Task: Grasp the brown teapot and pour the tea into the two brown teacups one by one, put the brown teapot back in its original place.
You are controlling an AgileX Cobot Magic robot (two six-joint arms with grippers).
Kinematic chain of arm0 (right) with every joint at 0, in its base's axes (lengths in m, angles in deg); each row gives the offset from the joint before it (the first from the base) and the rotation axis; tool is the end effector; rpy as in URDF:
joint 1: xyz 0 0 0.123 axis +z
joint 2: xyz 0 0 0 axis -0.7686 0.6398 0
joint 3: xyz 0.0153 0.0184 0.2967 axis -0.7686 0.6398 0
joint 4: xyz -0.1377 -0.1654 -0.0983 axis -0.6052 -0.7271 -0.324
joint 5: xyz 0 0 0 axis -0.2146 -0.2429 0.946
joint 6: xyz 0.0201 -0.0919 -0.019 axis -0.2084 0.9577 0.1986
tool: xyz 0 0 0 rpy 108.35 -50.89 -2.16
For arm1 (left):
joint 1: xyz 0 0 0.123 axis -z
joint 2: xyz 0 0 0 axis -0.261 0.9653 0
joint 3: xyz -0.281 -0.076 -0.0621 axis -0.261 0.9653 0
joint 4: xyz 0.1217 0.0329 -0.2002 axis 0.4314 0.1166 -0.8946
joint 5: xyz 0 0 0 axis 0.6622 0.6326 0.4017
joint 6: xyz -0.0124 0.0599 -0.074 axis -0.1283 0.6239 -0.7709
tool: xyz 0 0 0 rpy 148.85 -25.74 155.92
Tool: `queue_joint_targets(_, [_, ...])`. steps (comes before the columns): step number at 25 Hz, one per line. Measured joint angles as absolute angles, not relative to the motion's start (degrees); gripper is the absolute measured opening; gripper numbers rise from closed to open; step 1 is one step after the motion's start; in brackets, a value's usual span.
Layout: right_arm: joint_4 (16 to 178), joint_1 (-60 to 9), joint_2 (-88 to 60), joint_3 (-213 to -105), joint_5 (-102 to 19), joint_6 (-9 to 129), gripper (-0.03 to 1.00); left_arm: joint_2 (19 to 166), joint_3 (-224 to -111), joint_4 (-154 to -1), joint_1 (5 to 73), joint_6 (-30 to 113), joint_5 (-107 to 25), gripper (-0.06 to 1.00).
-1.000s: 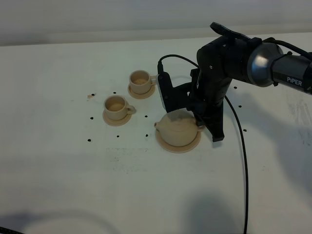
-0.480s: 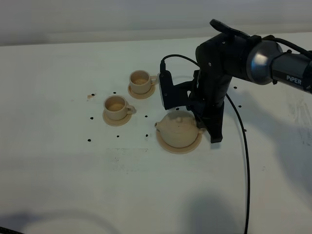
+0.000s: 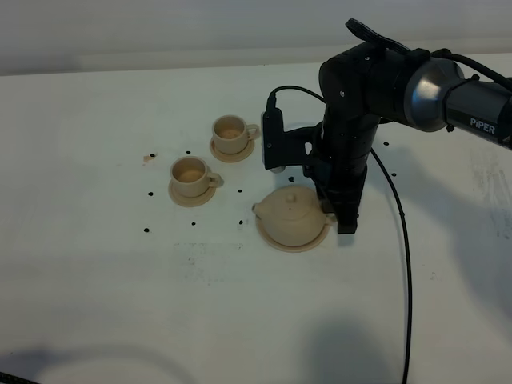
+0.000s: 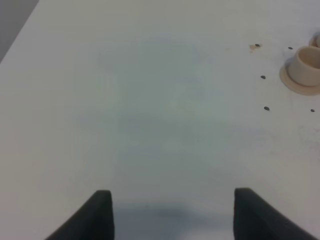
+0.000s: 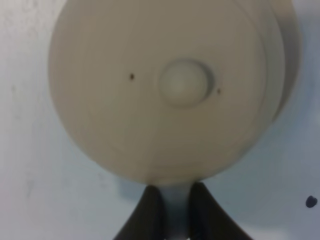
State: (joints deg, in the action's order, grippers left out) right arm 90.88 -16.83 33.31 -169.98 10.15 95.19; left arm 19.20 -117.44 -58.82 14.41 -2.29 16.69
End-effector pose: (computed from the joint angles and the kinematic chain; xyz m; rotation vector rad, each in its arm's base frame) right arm 0.3452 0.2302 0.1860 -2.1740 2.1460 0.0059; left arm -0.0300 0.0072 0.2703 -0.1999 2.0273 0.0051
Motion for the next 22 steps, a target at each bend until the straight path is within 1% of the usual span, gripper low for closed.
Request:
queue_joint_targets(4, [91.8,-16.8,33.3,-170.9,9.8,92.2,0.10,19.2,-117.4,-58.8,14.4,-2.3,16.7,0.50])
queue_joint_targets(10, [93.0,-16.8,33.3,-176.9,8.9,85.1,0.10,19.2,-117.4,-58.8,14.4,-2.3,16.7,0.50])
queue_joint_targets(14, [92.0,-16.8,33.8,-180.0,5.9,81.0,0.10,19.2,-117.4,-58.8,14.4,-2.3,16.7,0.50])
queue_joint_targets(22, [82.2,-16.8,43.6,-193.4,5.1,72.3,0.10,19.2,-117.4,-58.8,14.4,-2.3,16.7,0.50])
